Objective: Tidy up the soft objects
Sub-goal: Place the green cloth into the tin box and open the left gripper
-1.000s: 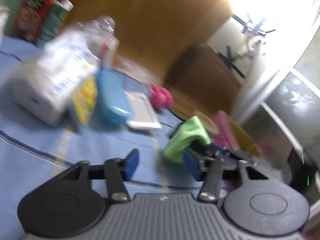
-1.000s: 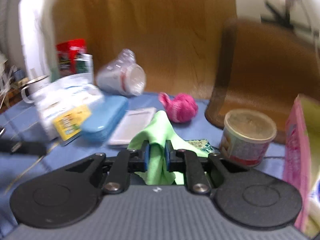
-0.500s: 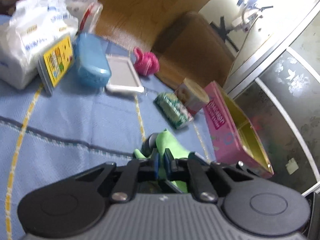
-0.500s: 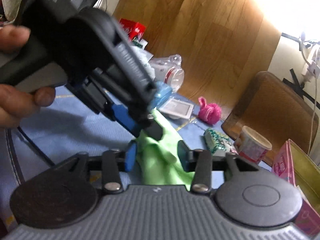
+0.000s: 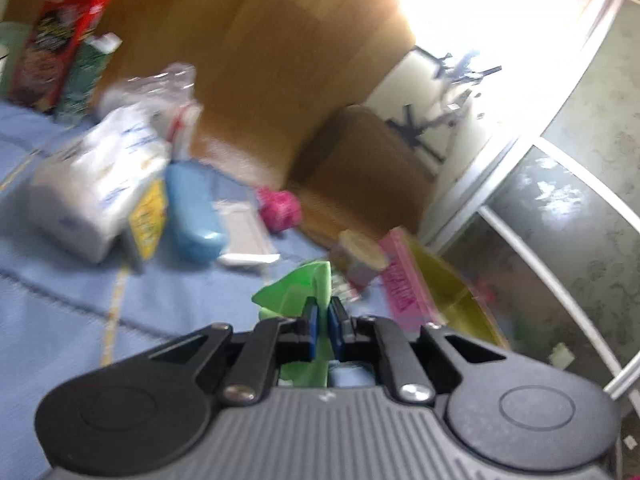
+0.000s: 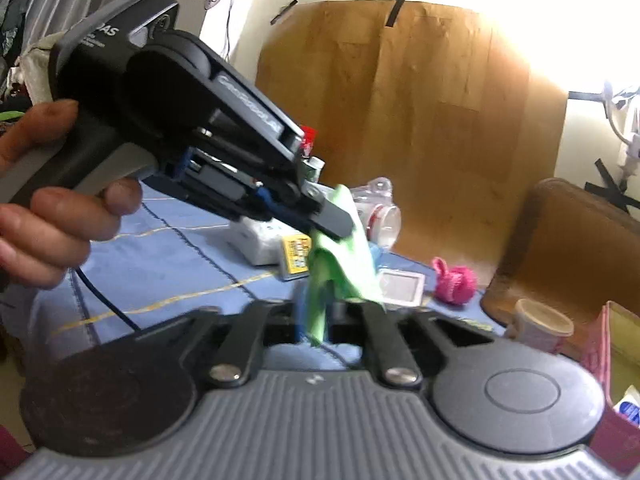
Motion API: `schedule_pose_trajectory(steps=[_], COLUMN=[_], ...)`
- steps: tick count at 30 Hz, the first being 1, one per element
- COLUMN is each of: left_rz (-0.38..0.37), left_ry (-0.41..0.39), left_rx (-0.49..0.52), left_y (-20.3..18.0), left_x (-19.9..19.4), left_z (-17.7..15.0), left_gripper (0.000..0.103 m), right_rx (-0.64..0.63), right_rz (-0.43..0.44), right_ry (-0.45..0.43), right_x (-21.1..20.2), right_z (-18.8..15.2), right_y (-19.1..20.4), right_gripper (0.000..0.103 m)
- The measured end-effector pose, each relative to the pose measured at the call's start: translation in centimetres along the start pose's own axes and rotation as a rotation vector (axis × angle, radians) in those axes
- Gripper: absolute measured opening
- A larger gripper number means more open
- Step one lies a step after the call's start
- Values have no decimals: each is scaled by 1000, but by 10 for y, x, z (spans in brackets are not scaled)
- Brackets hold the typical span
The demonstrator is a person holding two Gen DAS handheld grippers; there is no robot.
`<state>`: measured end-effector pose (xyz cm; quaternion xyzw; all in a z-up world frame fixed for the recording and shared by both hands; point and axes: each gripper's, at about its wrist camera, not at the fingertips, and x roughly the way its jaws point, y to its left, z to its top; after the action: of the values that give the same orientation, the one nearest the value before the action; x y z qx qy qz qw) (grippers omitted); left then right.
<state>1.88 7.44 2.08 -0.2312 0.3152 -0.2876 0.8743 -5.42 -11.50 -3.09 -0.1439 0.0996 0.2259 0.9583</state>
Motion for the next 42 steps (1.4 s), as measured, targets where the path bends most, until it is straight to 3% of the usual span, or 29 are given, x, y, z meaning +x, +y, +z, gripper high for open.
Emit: schedule_pose_trajectory(steps=[1, 2, 4, 8, 12, 13, 14, 15, 16, 17, 22, 27, 34, 36, 40, 42], left_rz=[18, 37, 53, 119, 125, 114, 99, 97, 100, 93, -11, -133, -277, -274, -169, -110], left_ry=[11, 28, 59, 103, 127, 130, 127, 125, 126, 129, 150, 169, 281, 303, 288, 257], left_rx=[-8, -26, -64, -116, -131, -127, -117, -95, -71, -44, 64, 217, 310, 347, 408, 406], left_y=[4, 10, 23, 40, 47, 45, 42, 35, 28, 20, -33, -106, -192, -212, -239, -238], left_x=[1, 4, 8, 19, 23, 24, 23, 24, 25, 28, 54, 107, 201, 225, 260, 264], left_z=[-1, -6, -13, -24, -31, -32, -31, -29, -28, -25, -6, 9, 3, -6, -16, -16], left_gripper=[7, 7, 7, 10, 11, 11, 11, 11, 11, 11, 11, 11, 11, 13, 51, 53], right_rx=[3, 11, 23, 49, 129, 157, 163, 156, 180, 204, 176, 234, 324, 350, 410, 452], right_rz=[-3, -4, 34, 129, 183, 194, 189, 191, 212, 210, 61, -140, -409, -482, -585, -646], right_ry=[6, 24, 94, 235, 322, 327, 322, 314, 310, 299, 186, 94, 74, 91, 148, 183], right_x=[2, 7, 19, 47, 71, 76, 78, 78, 76, 72, 33, -10, -59, -69, -71, -69], right_z=[-2, -2, -3, -9, -14, -12, -9, -8, -8, -7, -4, -2, -19, -30, -46, -51], right_y=[1, 0, -2, 2, -1, -6, -10, -10, -13, -16, -35, -92, -166, -185, -221, -245], right_gripper=[52, 54, 69, 74, 74, 73, 64, 34, 21, 20, 17, 17, 17, 17, 19, 28])
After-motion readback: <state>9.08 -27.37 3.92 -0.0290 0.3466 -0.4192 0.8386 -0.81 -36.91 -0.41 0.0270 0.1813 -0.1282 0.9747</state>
